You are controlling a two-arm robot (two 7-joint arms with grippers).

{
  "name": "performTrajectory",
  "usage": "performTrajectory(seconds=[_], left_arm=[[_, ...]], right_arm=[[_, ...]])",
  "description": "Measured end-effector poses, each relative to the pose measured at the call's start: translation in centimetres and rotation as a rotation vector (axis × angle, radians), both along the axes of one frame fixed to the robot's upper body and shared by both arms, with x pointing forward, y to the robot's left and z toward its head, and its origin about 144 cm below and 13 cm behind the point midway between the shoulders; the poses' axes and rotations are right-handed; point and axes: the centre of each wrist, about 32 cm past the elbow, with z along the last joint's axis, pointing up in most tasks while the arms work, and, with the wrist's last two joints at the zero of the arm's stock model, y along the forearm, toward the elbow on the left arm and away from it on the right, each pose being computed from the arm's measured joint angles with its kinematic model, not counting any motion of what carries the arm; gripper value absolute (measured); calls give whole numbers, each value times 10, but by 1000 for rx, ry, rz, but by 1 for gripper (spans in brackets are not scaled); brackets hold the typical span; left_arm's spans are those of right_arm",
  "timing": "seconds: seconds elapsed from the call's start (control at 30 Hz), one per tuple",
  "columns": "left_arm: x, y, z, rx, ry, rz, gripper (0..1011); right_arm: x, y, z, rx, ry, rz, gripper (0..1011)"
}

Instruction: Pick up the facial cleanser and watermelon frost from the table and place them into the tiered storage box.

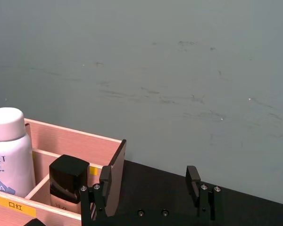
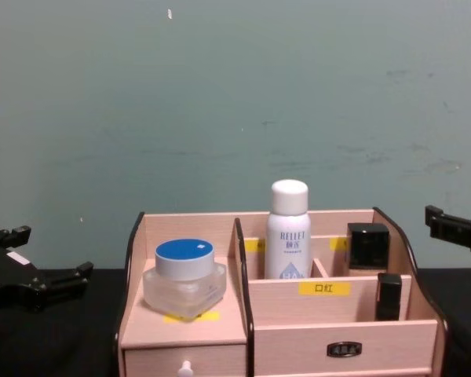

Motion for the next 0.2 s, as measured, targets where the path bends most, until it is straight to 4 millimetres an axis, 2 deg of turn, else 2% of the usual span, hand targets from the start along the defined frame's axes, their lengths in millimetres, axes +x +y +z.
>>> performTrajectory(seconds=[0.2], left_arm=[[0, 0, 0, 0, 0, 0, 1010]], right_arm=[[0, 0, 0, 0, -2, 2, 1002]])
